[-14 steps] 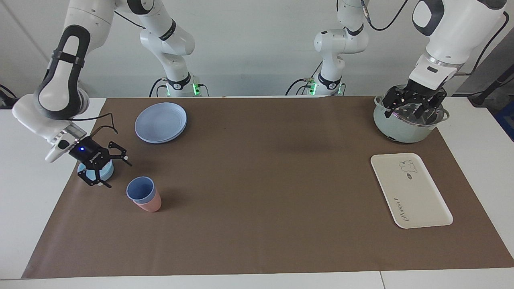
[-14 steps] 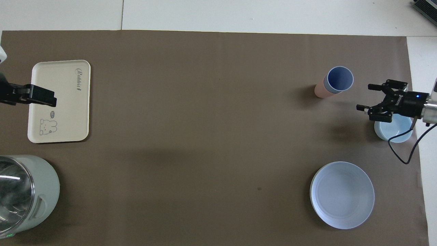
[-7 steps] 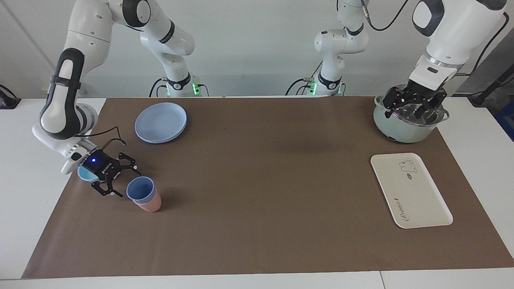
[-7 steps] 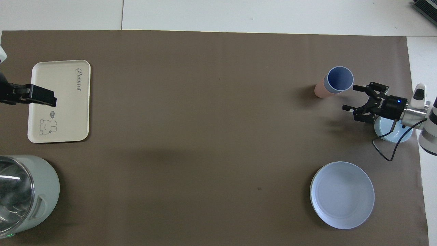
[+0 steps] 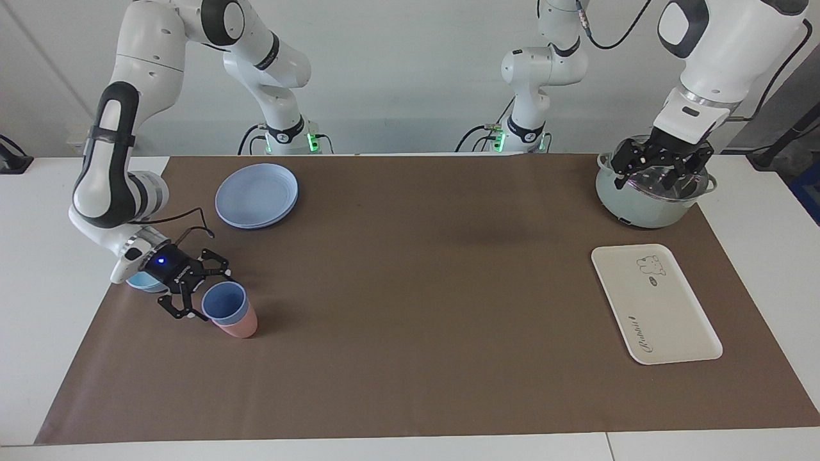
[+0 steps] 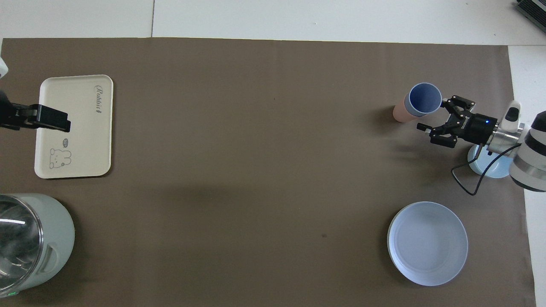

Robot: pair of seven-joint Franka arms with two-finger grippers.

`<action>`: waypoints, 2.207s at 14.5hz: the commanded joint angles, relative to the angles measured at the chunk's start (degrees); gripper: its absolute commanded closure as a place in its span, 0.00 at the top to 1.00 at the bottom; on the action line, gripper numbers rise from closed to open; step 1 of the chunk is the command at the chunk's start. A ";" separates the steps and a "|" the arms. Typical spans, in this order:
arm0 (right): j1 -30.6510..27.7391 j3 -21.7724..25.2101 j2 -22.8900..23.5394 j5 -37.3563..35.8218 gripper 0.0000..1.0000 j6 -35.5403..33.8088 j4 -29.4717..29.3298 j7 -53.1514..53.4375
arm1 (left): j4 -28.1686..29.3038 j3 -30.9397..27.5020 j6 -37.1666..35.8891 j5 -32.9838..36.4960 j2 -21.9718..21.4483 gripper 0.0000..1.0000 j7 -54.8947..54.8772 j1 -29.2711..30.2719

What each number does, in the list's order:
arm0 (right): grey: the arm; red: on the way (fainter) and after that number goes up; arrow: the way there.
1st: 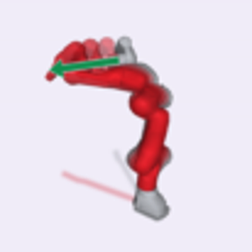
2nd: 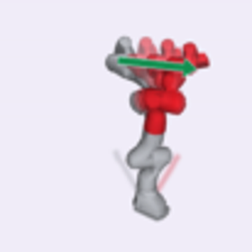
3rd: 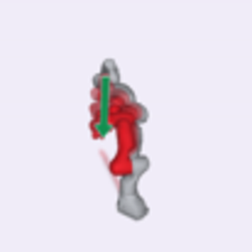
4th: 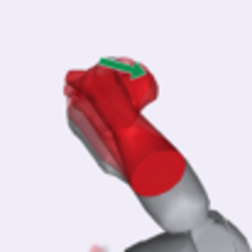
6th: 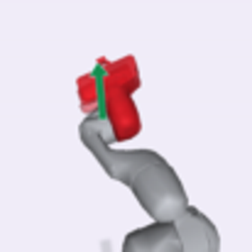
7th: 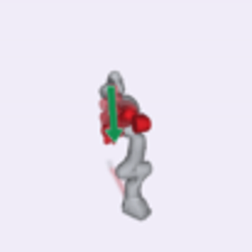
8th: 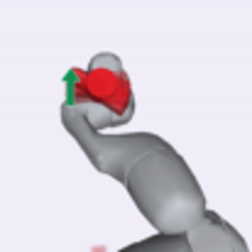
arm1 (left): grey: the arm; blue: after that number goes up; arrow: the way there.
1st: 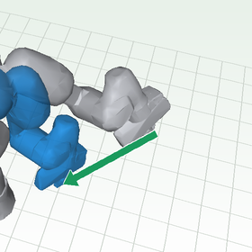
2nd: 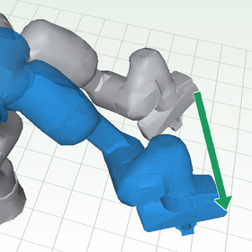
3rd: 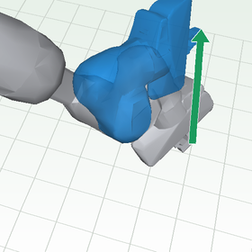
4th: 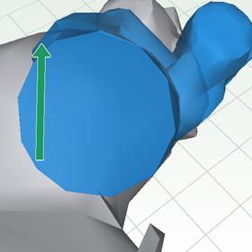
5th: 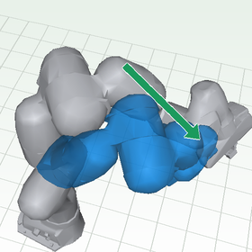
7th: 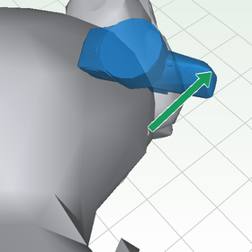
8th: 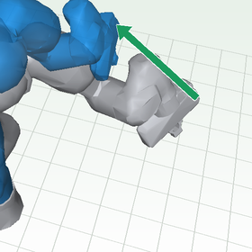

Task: Place cup on tray
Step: 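Reach the right gripper to the nested cups and grasp the blue cup, then lift the blue cup with the right gripper while the left gripper reaches over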

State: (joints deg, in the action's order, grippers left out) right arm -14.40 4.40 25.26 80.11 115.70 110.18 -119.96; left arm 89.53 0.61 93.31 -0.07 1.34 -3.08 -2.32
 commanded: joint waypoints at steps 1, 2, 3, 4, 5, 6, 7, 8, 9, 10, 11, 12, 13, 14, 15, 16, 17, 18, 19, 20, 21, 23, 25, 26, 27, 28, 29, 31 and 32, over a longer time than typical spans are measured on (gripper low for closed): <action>0.42 -0.09 1.11 2.42 1.00 0.14 -0.84 -2.04 | 1.96 0.09 1.26 -0.72 -1.25 1.00 -0.70 0.56; 0.95 -0.01 1.19 2.68 1.00 0.31 -0.93 -2.04 | 2.05 0.09 1.26 -0.72 -1.25 1.00 -0.70 0.56; 1.04 -0.01 1.19 3.82 1.00 0.84 -0.93 -2.21 | 2.05 0.09 1.26 -0.72 -1.25 1.00 -0.70 0.56; 1.48 -0.01 1.28 4.52 1.00 1.02 -0.93 -2.56 | 2.14 0.09 1.26 -0.72 -1.34 1.00 -0.70 0.56; 1.83 -0.01 1.19 4.79 1.00 1.37 -0.93 -2.65 | 2.14 0.09 1.35 -0.72 -1.34 1.00 -0.79 0.56; 1.83 -0.01 1.28 4.88 1.00 2.07 -0.93 -2.65 | 2.14 0.09 1.35 -0.72 -1.34 1.00 -0.79 0.56; 1.83 -0.01 1.28 4.97 1.00 2.16 -0.93 -2.65 | 2.14 0.09 1.35 -0.72 -1.34 1.00 -0.79 0.56; 1.83 -0.09 1.28 4.97 1.00 2.25 -0.93 -2.65 | 2.14 0.09 1.35 -0.72 -1.34 1.00 -0.70 0.56; 1.92 -0.01 1.46 5.40 1.00 2.42 -1.01 -2.74 | 2.14 0.09 1.35 -0.72 -1.34 1.00 -0.70 0.56; 1.75 -0.01 2.15 6.71 1.00 2.51 -1.10 -4.13 | 2.14 0.09 1.27 -0.72 -1.34 1.00 -0.70 0.56; 2.01 -0.01 2.33 7.51 1.00 2.43 -1.54 -4.93 | 2.14 0.09 1.35 -0.72 -1.34 1.00 -0.62 0.56; 2.70 -0.01 2.42 7.87 1.00 2.51 -1.63 -4.94 | 2.14 0.09 1.35 -0.72 -1.34 1.00 -0.61 0.56; 2.97 -0.01 2.42 8.39 1.00 2.51 -1.63 -4.94 | 2.14 0.09 1.35 -0.72 -1.34 1.00 -0.61 0.47; 2.97 -0.01 2.42 8.57 1.00 2.60 -1.63 -4.94 | 2.14 0.09 1.35 -0.72 -1.34 1.00 -0.61 0.47; 3.06 -0.01 2.42 8.57 1.00 2.60 -1.63 -4.94 | 2.14 0.09 1.35 -0.72 -1.34 1.00 -0.61 0.56; 3.06 -0.01 2.51 8.66 1.00 2.69 -1.63 -4.94 | 2.14 0.18 1.35 -0.72 -1.34 1.00 -0.61 0.47; 3.15 -0.01 2.51 8.66 1.00 3.12 -1.63 -4.94 | 2.14 0.09 1.35 -0.72 -1.34 1.00 -0.61 0.47; 3.24 -0.09 2.51 8.92 1.00 3.39 -1.63 -4.94 | 2.14 0.09 1.35 -0.72 -1.34 1.00 -0.70 0.56; 3.67 -0.01 2.51 9.45 1.00 3.48 -1.63 -4.94 | 2.14 0.09 1.35 -0.72 -1.34 1.00 -0.79 0.56; 4.20 -0.01 2.60 9.97 1.00 3.74 -1.72 -4.85 | 2.14 0.09 1.35 -0.72 -1.34 1.00 -0.79 0.56; 4.64 -0.01 2.69 10.85 1.00 4.79 -1.72 -4.94 | 2.14 0.09 1.35 -0.72 -1.34 1.00 -0.79 0.56; 5.08 -0.09 2.78 11.47 1.00 5.50 -1.81 -4.85 | 2.66 0.09 1.53 -0.72 -1.69 1.00 -0.96 0.56; 5.44 -0.09 2.95 11.47 1.00 5.50 -1.81 -4.94 | 2.93 0.09 2.14 -0.72 -1.69 1.00 -0.97 0.56; 5.44 -0.09 2.95 11.47 1.00 5.59 -1.89 -4.85 | 2.93 0.09 2.23 -0.72 -1.69 1.00 -0.97 0.56; 5.44 -0.01 2.95 11.39 0.60 5.59 -2.07 -4.85 | 2.93 0.09 2.23 -0.72 -1.69 1.00 -0.97 0.56; 5.44 -0.09 2.95 11.39 0.01 5.59 -2.16 -4.76 | 2.93 0.09 2.23 -0.72 -1.69 1.00 -0.97 0.56; 5.44 -0.01 2.95 11.39 0.00 5.68 -2.07 -3.72 | 2.93 0.09 2.14 -0.72 -1.69 1.00 -0.97 0.56; 5.26 -0.09 2.78 11.21 0.00 5.68 -2.42 -2.48 | 2.93 0.09 2.23 -0.72 -1.69 1.00 -0.97 0.56; 5.43 -0.01 2.43 11.04 0.00 5.85 -2.60 -1.78 | 2.93 0.09 2.23 -0.72 -1.69 1.00 -0.97 0.56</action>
State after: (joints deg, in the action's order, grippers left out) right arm -9.04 4.48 27.23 89.90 120.60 109.09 -123.17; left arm 90.36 0.61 94.15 -0.07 1.30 -3.08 -2.31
